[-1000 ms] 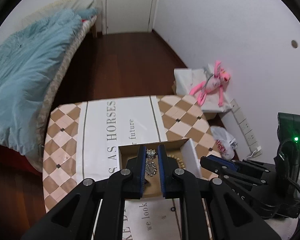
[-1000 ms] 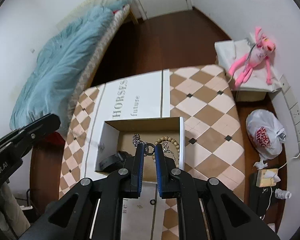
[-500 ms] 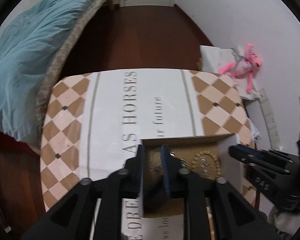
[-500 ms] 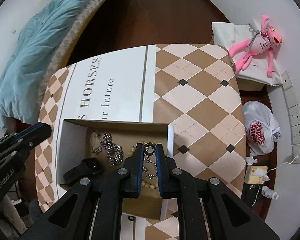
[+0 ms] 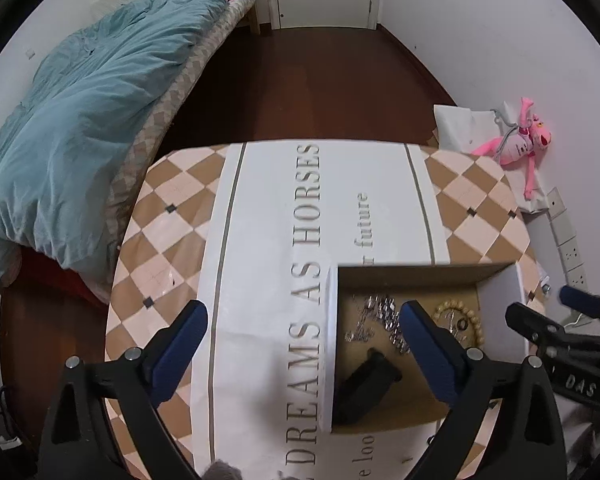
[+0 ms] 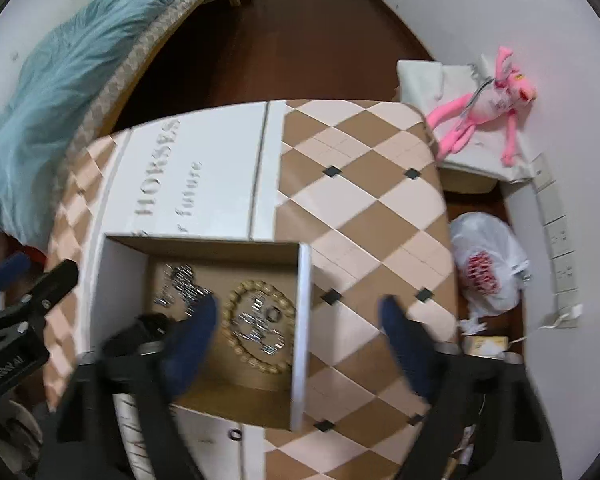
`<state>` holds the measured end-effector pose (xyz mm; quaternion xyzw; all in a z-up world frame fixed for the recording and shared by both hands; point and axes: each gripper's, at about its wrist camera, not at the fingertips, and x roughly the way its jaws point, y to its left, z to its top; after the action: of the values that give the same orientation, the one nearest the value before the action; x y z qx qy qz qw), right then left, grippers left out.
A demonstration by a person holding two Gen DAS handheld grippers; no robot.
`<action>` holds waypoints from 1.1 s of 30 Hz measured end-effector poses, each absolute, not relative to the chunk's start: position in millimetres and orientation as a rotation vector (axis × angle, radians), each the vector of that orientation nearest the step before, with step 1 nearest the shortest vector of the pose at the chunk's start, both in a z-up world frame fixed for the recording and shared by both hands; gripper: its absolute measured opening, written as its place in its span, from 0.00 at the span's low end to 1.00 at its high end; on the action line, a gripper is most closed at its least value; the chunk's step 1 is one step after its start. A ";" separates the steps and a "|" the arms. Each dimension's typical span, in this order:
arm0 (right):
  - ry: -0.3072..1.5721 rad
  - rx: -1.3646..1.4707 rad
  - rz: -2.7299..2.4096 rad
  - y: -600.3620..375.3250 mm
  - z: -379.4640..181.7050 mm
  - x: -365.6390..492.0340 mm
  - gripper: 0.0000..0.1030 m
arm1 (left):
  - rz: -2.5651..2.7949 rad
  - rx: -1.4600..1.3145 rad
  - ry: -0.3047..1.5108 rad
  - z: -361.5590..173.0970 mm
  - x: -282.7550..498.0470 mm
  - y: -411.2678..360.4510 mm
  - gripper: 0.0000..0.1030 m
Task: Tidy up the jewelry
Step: 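Lower the pendant and ring into the box and open both tools, then lift both open tools up out of the box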
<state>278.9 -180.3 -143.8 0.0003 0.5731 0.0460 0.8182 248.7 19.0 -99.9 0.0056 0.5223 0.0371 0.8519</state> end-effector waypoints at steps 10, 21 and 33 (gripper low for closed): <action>1.224 -0.044 0.058 -172.1 -158.4 240.8 0.98 | 0.078 0.015 1.110 -113.7 218.5 13.2 0.97; 1.089 -0.024 0.018 -182.3 -115.4 196.7 0.98 | 0.079 0.024 0.994 -73.0 176.8 7.3 0.97; 0.936 -0.008 0.005 -189.6 -53.5 137.0 0.98 | 0.047 0.011 0.876 -24.6 122.3 -3.5 0.97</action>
<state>137.0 -189.6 -53.5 -0.0038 0.4512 0.0022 0.8924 122.3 -3.5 -24.6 0.0052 0.4239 0.0230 0.9054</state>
